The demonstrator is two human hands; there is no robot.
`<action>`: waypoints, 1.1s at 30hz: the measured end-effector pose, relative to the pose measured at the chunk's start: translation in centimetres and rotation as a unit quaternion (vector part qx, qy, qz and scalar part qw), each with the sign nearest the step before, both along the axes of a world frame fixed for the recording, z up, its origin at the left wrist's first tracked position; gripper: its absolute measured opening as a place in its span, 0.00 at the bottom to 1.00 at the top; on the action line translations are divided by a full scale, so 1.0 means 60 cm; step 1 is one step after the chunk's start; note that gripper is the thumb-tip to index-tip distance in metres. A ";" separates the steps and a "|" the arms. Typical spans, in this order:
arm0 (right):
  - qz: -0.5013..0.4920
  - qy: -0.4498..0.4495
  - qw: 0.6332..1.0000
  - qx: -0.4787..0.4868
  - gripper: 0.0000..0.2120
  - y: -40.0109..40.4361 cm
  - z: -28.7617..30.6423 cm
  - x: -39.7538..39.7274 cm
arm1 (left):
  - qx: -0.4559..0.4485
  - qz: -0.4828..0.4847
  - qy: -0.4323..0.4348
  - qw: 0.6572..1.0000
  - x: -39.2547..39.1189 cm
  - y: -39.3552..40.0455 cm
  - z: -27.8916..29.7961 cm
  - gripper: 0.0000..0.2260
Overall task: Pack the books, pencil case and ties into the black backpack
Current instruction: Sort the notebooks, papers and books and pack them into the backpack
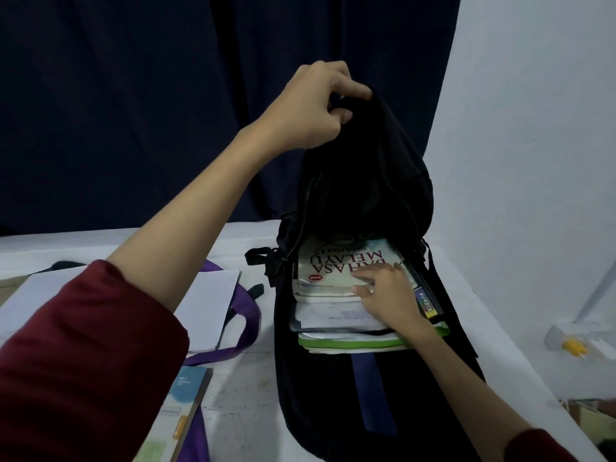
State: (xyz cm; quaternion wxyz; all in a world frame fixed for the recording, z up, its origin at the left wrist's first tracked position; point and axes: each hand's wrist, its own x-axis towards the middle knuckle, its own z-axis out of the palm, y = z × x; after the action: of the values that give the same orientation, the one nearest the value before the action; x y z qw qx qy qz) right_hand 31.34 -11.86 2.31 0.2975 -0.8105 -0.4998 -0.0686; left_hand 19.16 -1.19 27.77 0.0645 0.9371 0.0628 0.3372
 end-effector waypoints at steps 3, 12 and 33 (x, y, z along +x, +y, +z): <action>0.012 0.005 0.985 0.175 0.11 -0.031 0.032 -0.036 | -0.018 0.007 -0.002 1.000 -0.008 0.007 -0.011 0.16; 0.010 -0.060 0.902 0.427 0.07 -0.018 0.178 -0.119 | -0.348 -0.055 0.039 0.935 -0.116 0.052 -0.146 0.11; -0.130 0.175 0.956 -0.194 0.19 0.342 -0.059 -0.371 | -0.281 0.230 0.339 0.868 -0.497 0.376 -0.483 0.18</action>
State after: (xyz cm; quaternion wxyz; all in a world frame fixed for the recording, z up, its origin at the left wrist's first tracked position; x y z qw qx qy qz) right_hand 9.07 8.64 -1.22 0.2056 -0.9102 -0.3337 0.1340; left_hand -10.66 21.35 -1.18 0.2202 0.8950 0.3870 -0.0276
